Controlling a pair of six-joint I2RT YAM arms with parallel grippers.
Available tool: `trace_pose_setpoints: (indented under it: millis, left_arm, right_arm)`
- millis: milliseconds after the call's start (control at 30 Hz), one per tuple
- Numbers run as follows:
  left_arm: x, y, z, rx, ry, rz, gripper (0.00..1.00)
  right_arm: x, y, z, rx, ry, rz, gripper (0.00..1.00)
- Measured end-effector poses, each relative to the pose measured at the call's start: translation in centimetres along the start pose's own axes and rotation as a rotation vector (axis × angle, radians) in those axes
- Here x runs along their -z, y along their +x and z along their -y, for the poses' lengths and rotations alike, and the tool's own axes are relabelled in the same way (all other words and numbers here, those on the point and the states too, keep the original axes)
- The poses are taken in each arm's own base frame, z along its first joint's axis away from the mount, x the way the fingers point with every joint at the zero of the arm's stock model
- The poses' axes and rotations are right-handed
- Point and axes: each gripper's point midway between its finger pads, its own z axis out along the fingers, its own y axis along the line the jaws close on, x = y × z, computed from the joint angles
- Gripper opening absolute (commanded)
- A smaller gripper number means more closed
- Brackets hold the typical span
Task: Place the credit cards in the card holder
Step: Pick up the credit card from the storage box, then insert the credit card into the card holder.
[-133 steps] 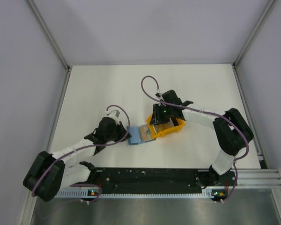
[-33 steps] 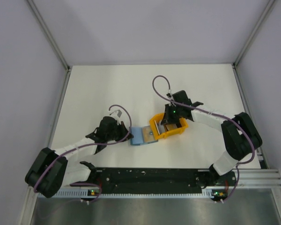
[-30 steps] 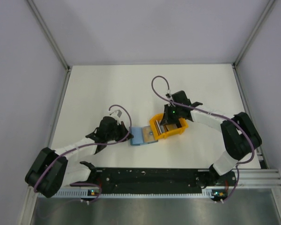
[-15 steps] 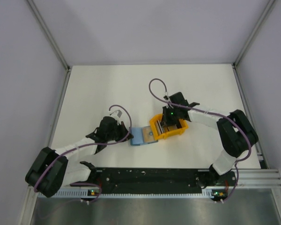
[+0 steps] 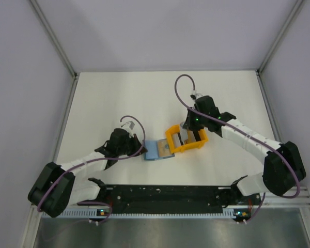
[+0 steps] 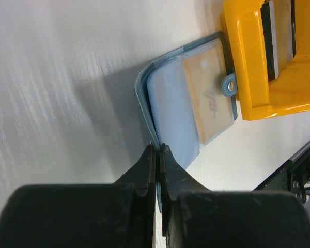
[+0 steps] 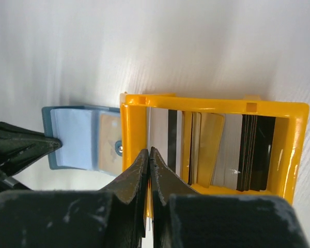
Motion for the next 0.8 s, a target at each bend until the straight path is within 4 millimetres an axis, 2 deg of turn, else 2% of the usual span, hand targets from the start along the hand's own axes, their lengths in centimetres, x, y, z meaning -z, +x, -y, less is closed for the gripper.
trace_pose_setpoints:
  millis: [167,267,400,467,633,700,800]
  left_arm:
    - [0.0,0.0,0.0,0.000,0.000,0.002,0.00]
    - [0.4,-0.4,0.5,-0.005,0.017,0.020,0.00]
    - [0.7,-0.9,0.7,-0.011,0.016,0.045,0.00]
    - [0.6,-0.5,0.1,-0.004,-0.010,0.033,0.00]
    - [0.0,0.9,-2.3,0.028,-0.110,-0.014,0.00]
    - [-0.3,1.0,-2.6,0.041,-0.123,-0.024,0.00]
    - [-0.7,0.8,-2.4,0.047,-0.123,-0.030,0.00]
  right_arm:
    - [0.3,0.0,-1.6,-0.016,-0.076,-0.006,0.00]
    - [0.3,0.2,-4.1,-0.021,-0.165,-0.004,0.00]
    - [-0.4,2.1,-8.2,-0.029,-0.311,-0.029,0.00]
    - [-1.4,3.5,-9.0,-0.057,-0.353,-0.064,0.00]
    - [-5.1,7.2,-7.9,-0.160,-0.352,-0.171,0.00]
    - [-5.8,7.9,-7.9,-0.182,-0.355,-0.194,0.00]
    - [-6.2,7.7,-8.3,-0.183,-0.379,-0.189,0.00]
